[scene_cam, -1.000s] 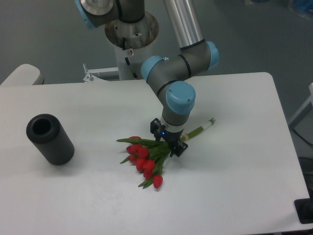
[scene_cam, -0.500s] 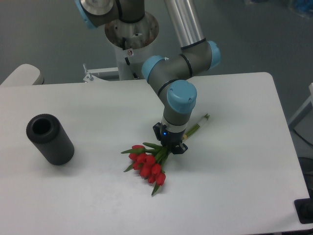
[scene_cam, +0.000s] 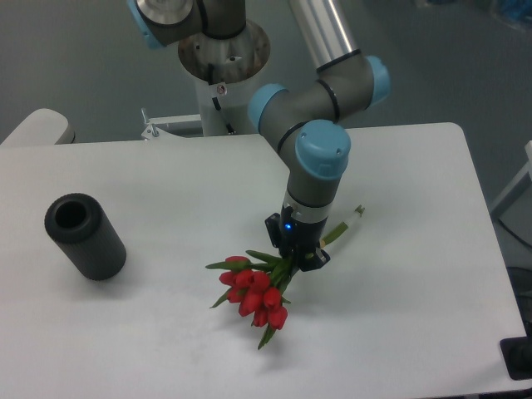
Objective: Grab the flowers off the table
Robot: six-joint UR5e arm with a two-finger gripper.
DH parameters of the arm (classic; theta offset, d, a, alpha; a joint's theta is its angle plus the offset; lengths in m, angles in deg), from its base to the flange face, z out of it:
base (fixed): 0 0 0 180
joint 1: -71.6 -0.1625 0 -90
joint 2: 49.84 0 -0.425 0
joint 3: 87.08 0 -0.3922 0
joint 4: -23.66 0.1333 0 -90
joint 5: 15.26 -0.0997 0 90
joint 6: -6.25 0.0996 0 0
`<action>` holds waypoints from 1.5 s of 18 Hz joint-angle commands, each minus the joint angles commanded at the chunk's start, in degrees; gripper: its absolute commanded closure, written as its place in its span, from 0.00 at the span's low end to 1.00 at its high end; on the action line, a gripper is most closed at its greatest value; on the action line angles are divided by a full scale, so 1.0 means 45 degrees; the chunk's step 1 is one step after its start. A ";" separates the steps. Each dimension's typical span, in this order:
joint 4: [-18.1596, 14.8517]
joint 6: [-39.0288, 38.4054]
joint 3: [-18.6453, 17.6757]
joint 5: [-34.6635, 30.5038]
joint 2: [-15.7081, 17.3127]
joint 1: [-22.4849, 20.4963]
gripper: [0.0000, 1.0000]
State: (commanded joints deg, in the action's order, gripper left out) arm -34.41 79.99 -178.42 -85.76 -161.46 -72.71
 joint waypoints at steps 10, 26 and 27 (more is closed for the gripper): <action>-0.0083 -0.1132 0.1235 0.5702 0.0097 -0.1054 0.85; 0.0191 -0.2051 0.1099 0.8129 0.0684 -0.1016 0.85; 0.0210 -0.2206 0.1099 0.8129 0.0684 -0.0919 0.85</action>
